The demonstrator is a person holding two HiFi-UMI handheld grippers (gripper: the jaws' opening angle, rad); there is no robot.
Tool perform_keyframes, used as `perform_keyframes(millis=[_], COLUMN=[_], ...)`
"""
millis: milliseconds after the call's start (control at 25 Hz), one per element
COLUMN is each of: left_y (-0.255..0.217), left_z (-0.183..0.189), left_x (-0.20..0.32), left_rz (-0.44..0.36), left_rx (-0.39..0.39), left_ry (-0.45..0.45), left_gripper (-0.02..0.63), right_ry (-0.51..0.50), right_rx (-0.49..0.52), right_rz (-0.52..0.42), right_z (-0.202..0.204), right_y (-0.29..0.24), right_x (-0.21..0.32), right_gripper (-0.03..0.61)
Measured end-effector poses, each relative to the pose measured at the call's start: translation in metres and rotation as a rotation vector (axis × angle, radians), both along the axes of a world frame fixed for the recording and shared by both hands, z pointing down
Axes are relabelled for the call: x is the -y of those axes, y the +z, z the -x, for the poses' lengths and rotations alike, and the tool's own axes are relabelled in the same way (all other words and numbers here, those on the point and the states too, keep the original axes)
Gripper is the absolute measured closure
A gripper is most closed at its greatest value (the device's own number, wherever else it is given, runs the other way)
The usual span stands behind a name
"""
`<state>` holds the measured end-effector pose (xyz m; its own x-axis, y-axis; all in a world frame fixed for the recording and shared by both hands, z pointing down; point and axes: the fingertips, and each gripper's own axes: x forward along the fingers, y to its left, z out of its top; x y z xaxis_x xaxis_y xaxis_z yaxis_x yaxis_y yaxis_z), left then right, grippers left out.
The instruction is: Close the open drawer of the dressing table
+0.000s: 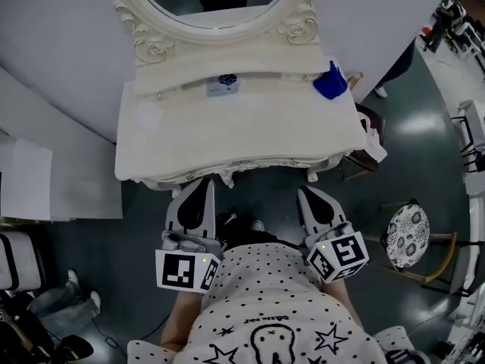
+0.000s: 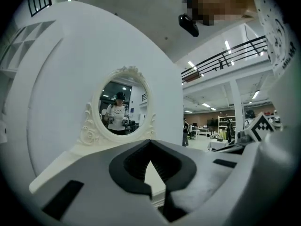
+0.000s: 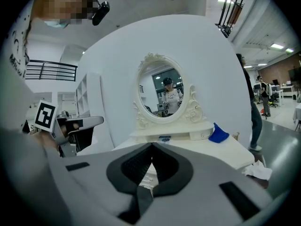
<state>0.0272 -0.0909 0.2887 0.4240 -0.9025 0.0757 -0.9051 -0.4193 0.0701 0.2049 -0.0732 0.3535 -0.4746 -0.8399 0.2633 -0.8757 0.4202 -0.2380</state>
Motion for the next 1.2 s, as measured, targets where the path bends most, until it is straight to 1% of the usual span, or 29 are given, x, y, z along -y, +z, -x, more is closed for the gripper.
perform_keyframes(millis=[160, 320, 880, 1200], left_y=[0.012, 0.019, 0.020, 0.022], left_z=[-0.020, -0.029, -0.033, -0.031], left_x=[-0.012, -0.017, -0.016, -0.018], left_rz=[0.046, 0.075, 0.087, 0.090], left_rx=[-0.049, -0.050, -0.041, -0.040], left_ry=[0.039, 0.056, 0.064, 0.056], left_gripper=[0.601, 0.601, 0.601, 0.601], right_ry=[0.011, 0.021, 0.045, 0.036], right_rx=[0.006, 0.011, 0.016, 0.010], right_rz=[-0.015, -0.021, -0.018, -0.019], right_z=[-0.007, -0.014, -0.022, -0.021], right_y=[-0.003, -0.005, -0.004, -0.004], right_x=[-0.002, -0.004, -0.007, -0.009], right_gripper=[0.569, 0.569, 0.569, 0.569])
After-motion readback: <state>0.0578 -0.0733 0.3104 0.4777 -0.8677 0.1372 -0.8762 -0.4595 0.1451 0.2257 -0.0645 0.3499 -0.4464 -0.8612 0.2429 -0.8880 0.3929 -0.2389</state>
